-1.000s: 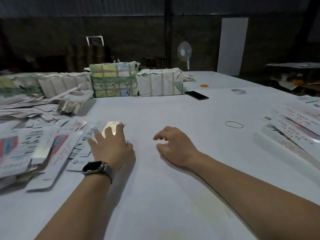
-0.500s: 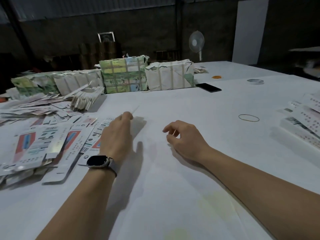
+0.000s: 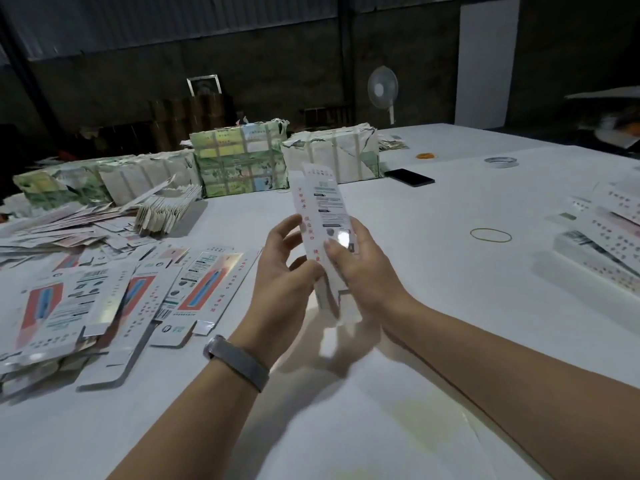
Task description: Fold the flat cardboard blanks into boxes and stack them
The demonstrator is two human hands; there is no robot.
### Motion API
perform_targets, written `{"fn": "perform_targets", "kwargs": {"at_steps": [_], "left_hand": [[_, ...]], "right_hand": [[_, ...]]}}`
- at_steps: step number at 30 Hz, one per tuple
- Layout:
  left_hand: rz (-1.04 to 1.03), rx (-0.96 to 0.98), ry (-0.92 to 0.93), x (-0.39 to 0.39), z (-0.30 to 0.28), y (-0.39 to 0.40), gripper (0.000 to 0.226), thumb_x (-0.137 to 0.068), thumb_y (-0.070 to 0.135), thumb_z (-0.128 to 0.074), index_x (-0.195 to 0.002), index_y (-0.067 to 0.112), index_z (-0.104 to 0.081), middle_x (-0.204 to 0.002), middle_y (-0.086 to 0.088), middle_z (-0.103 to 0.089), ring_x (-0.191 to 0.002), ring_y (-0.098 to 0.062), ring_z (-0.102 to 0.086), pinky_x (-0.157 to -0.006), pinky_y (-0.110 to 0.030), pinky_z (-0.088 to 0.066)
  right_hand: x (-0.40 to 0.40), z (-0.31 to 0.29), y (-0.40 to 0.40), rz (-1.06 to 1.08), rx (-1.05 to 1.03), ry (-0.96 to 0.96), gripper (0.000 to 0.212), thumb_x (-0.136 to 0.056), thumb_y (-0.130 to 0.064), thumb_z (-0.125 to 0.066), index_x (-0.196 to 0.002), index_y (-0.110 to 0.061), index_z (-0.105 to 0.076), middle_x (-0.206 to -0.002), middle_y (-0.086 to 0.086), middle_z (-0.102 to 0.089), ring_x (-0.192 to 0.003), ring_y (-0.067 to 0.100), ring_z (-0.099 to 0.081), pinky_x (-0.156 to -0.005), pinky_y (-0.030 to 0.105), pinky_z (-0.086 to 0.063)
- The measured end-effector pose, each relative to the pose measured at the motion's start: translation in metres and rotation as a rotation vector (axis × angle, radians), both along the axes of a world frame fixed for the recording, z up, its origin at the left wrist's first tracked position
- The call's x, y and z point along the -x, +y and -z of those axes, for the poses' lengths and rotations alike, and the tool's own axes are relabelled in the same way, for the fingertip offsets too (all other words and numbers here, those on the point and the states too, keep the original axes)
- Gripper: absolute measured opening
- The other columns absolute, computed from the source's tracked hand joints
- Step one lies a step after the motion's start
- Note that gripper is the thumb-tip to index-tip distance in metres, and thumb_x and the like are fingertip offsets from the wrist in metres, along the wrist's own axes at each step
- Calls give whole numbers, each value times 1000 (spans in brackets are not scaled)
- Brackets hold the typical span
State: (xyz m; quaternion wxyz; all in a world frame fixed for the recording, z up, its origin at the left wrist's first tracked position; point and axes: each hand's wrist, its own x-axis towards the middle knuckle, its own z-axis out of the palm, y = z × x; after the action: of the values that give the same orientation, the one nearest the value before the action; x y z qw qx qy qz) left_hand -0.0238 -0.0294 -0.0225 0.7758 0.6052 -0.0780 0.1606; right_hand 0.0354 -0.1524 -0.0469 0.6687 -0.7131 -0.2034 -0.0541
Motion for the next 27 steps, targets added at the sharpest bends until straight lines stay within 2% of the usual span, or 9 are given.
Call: {"fn": "perform_targets", "kwargs": {"at_steps": [3,7,11,14,17,20,23,25,27], "left_hand": [[7,107,95,-4,2,7,63,-87,-7,-63,-138,26,-47,-124,-12,-67,-101,-22,-74,-70,-28,-60],[-122,5,191,-12,13,5,58,-100,3,-54,-146,30,-32,-120,-6,-72,-97,-19,-75,-68,-28,-60],[-92,4,209,-14,14,6,41,-103,10,-53,-138,30,-47,-113,-2,-74,-92,-18,-76,-65,-29,-60],[-84,5,251,-11,13,7,30,-101,22,-59,-129,30,-54,-106,1,-77,-90,-23,-76,-67,-37,-62],[-124,-14,239,-8,11,9,25,-99,23,-63,-123,23,-59,-100,-3,-78,-83,-24,-77,-62,-33,-60],[-30,86,247,-6,9,8,27,-100,31,-58,-125,21,-61,-103,-12,-77,-87,-31,-76,-65,-39,-61],[86,216,280,-2,9,1,43,-98,54,-48,-129,28,-60,-106,-11,-77,-93,-29,-76,-67,-42,-62],[101,266,265,-1,9,-3,59,-86,69,-47,-129,30,-59,-106,-11,-77,-96,-31,-75,-67,-43,-62],[79,294,238,-2,8,-5,59,-80,74,-46,-120,35,-66,-97,-10,-78,-88,-29,-77,-62,-44,-61]], "right_hand": [[7,1,2,-15,21,-57,41,-94,-37,-58,-133,-42,-47,-114,-15,-70,-100,7,-69,-91,39,-57],[12,3,1,-37,87,-97,44,-98,-27,-59,-138,-39,-47,-115,-11,-71,-98,9,-70,-88,40,-59],[14,3,3,-58,59,-93,37,-94,-37,-50,-127,-54,-50,-114,-12,-72,-98,8,-70,-89,39,-59],[11,3,2,-93,7,-29,41,-95,-38,-46,-134,-44,-56,-113,-8,-74,-95,17,-73,-85,45,-59],[9,2,2,-135,-42,21,35,-100,-30,-45,-127,-44,-62,-112,-7,-75,-97,21,-73,-86,46,-59],[8,4,2,-77,13,48,35,-104,-24,-48,-136,-36,-57,-101,-2,-73,-89,20,-73,-84,47,-60],[10,4,3,-18,122,-26,37,-103,-27,-50,-139,-37,-53,-104,-2,-63,-91,11,-69,-80,34,-61],[13,2,3,-3,152,-50,34,-102,-33,-52,-136,-34,-57,-112,-4,-55,-96,4,-64,-75,20,-57],[16,0,4,-32,152,-39,42,-97,-44,-57,-136,-27,-59,-117,-8,-49,-102,0,-60,-72,13,-52]]}}
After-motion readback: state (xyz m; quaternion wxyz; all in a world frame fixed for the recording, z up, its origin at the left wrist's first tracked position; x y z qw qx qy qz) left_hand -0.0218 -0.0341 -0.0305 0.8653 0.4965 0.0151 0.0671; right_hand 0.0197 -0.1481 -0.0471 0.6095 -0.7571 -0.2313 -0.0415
